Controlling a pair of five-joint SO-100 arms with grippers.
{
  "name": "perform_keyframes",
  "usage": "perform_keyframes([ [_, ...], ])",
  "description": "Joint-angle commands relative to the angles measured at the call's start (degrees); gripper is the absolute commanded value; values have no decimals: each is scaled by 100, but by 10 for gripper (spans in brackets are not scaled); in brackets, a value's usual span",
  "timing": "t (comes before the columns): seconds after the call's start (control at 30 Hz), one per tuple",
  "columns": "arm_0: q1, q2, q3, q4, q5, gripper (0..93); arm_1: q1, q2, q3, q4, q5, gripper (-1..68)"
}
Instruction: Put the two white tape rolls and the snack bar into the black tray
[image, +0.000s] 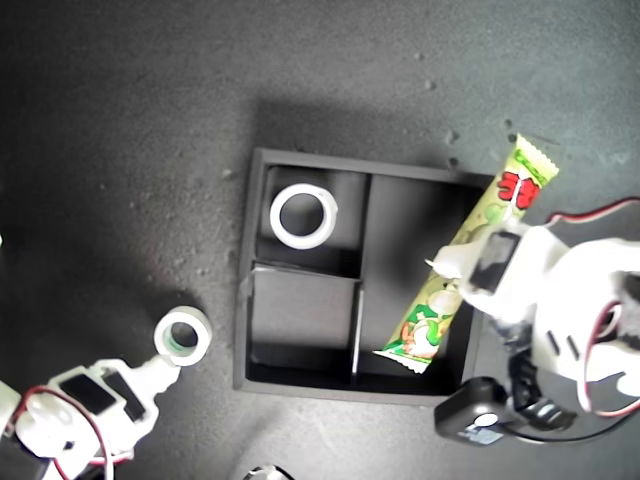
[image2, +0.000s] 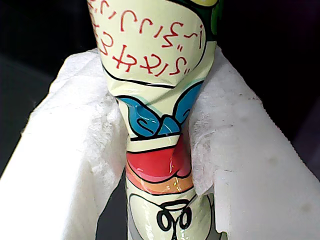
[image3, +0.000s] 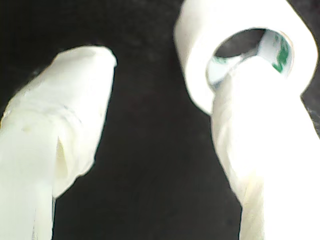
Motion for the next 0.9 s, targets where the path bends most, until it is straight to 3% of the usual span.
perform_keyframes([
  [0.0, -185, -44, -18, -105, 105, 152, -185, 35, -826, 132, -220, -6],
  [0.3, -343, -105, 527, -563, -9, 154, -202, 35, -642, 35, -536, -5],
  [0.87, -123, -387, 677, -1169, -167, 149, 18, 35, 88, -123, -510, -5],
])
